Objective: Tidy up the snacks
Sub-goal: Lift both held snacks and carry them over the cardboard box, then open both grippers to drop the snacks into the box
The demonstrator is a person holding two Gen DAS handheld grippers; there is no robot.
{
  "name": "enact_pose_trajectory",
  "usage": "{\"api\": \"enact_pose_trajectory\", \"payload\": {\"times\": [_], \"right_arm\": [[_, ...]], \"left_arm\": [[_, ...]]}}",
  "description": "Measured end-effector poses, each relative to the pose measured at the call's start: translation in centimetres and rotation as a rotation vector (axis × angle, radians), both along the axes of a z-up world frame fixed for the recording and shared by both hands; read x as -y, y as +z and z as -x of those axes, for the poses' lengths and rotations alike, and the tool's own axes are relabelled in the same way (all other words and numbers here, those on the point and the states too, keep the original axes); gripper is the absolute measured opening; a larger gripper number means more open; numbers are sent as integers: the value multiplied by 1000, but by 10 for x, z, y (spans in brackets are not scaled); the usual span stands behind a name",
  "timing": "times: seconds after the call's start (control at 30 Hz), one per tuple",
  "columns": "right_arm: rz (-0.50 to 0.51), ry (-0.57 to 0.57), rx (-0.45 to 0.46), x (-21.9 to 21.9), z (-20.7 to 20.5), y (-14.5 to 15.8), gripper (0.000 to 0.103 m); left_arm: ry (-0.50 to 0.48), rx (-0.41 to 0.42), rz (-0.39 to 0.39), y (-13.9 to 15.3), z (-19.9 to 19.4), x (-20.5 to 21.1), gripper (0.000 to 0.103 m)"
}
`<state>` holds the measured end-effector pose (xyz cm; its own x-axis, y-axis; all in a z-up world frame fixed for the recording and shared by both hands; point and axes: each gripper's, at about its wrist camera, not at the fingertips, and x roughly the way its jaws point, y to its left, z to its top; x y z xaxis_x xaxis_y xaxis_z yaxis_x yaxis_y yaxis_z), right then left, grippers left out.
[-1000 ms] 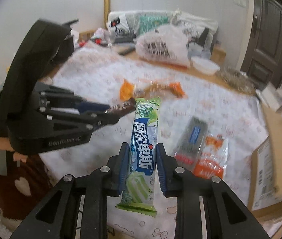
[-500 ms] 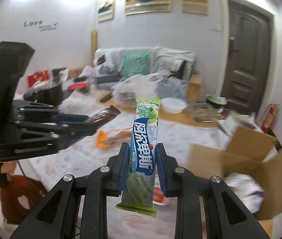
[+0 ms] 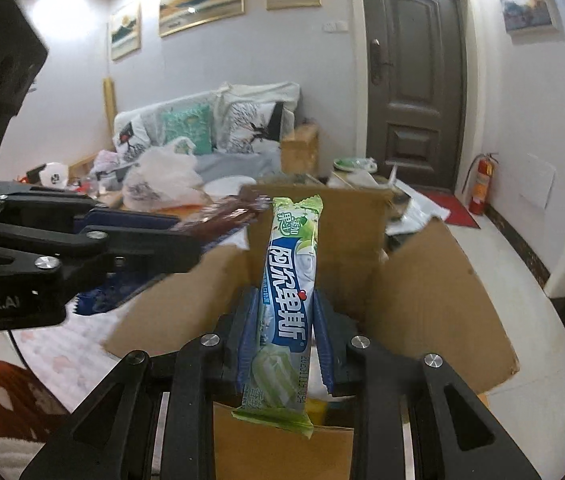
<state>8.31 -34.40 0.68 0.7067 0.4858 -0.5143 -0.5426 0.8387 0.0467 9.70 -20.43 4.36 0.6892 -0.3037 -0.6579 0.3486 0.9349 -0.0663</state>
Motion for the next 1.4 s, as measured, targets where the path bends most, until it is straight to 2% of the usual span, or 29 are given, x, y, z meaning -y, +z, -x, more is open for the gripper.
{"api": "enact_pose_trajectory", "payload": {"times": [0.17, 0.33, 0.67, 1.0, 1.2, 1.33, 1.4], "right_arm": [[22, 5, -24, 9, -19, -10, 22], [6, 8, -49, 14, -26, -19, 23], [0, -1, -47, 21, -24, -22, 23], [48, -30, -57, 22, -20, -22, 23], [58, -37, -64, 21, -21, -22, 23], [61, -43, -65, 22, -19, -22, 23], [48, -44, -60, 24, -18, -20, 27]], "left_arm": [[5, -63, 6, -20, -25, 15, 16], [12, -85, -8, -28, -39, 20, 16], [7, -104, -22, -36, -47, 25, 16], [29, -131, -16, -47, -52, 14, 16], [49, -128, -28, -51, -55, 8, 20], [67, -135, -21, -53, -58, 2, 27], [69, -134, -19, -53, -58, 0, 29]]}}
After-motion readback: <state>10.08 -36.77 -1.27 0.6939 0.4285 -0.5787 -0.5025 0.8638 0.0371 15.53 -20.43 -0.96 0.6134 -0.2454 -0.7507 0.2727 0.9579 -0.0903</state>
